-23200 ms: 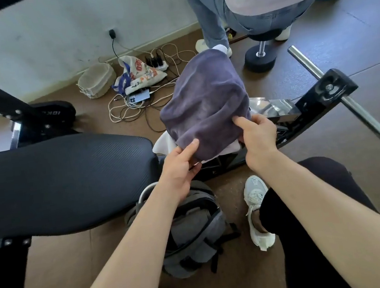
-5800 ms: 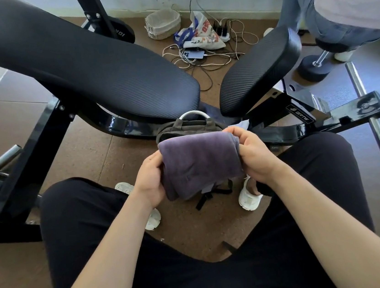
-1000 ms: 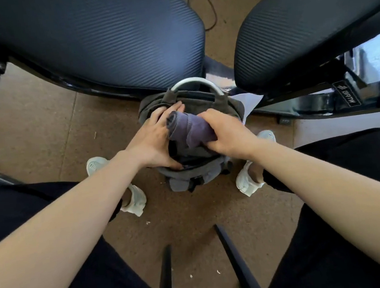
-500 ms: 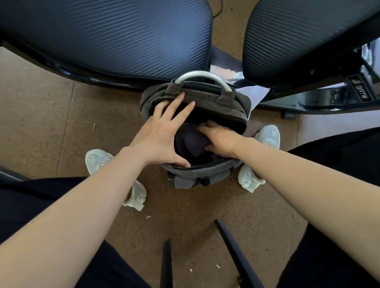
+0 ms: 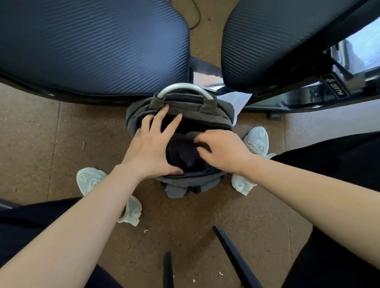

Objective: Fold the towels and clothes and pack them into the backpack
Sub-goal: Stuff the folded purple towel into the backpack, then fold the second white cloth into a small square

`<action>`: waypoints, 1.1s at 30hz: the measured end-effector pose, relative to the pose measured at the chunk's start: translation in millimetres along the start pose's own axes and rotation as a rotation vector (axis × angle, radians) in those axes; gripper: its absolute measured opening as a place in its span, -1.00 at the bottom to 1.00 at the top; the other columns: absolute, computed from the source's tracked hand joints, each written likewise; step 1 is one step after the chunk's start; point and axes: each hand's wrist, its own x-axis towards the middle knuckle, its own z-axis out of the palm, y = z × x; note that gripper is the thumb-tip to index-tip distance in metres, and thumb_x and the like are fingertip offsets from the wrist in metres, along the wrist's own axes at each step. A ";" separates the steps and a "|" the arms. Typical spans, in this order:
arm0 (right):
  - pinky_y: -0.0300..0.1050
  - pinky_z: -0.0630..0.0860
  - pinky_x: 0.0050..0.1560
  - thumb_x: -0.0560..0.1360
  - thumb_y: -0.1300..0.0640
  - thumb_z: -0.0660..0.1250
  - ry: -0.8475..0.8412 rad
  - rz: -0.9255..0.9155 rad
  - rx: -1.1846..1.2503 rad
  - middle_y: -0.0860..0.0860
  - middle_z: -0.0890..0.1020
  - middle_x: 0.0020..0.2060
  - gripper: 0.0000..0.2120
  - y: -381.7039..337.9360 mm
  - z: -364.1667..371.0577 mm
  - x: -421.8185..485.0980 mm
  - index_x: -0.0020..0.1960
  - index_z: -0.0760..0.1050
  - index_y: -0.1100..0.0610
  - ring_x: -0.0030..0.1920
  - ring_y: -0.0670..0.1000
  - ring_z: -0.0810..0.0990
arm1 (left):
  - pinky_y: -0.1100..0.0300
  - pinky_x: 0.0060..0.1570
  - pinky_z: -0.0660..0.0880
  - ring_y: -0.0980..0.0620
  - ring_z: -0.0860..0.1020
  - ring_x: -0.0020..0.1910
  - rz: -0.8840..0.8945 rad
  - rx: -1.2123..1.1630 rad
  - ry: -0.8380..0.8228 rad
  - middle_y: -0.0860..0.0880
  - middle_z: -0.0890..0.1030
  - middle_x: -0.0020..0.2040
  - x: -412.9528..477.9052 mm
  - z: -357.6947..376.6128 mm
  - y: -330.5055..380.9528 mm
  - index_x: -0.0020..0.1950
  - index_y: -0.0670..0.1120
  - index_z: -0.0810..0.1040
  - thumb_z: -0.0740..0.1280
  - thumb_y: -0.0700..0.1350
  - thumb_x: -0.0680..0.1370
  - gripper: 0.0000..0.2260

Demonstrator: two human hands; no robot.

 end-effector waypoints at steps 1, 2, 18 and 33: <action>-0.02 0.56 -0.13 0.55 0.05 0.31 0.107 0.026 0.032 -0.02 0.68 -0.13 -0.84 5.2 -8.6 -12.9 0.05 0.63 0.05 -0.07 0.10 0.65 | -0.19 0.41 0.38 -0.24 0.14 0.51 -0.010 0.000 0.041 -0.11 0.06 0.62 0.1 -1.4 2.3 0.67 0.08 0.06 0.59 0.34 0.21 0.17; -0.03 0.54 -0.21 0.52 0.06 0.31 0.198 0.086 0.064 -0.05 0.64 -0.25 -0.88 13.8 -14.4 -24.6 -0.08 0.61 0.05 -0.19 0.09 0.63 | -0.20 0.36 0.44 -0.23 0.23 0.45 -0.019 -0.004 0.098 -0.13 0.19 0.56 0.9 -2.9 5.1 0.64 0.05 0.17 0.58 0.31 0.23 0.09; 0.00 0.47 0.33 0.53 0.03 0.45 0.065 0.506 0.267 -0.01 0.24 0.57 -0.32 189.9 16.0 33.0 0.57 0.26 0.02 0.45 0.14 0.44 | -0.24 0.49 0.11 -0.23 0.19 0.59 0.144 0.260 0.094 -0.15 0.15 0.66 52.9 -17.4 69.0 0.52 0.11 0.39 0.49 0.12 0.39 -0.29; -0.07 0.44 0.34 0.54 0.15 0.48 0.065 0.462 0.145 0.14 0.41 0.45 -0.40 228.9 31.1 103.0 0.49 0.33 0.20 0.38 0.19 0.49 | -0.07 0.11 0.31 -0.12 0.41 0.27 0.162 0.070 0.140 0.02 0.49 0.33 51.3 4.2 65.8 0.26 0.10 0.56 0.51 -0.02 0.40 -0.57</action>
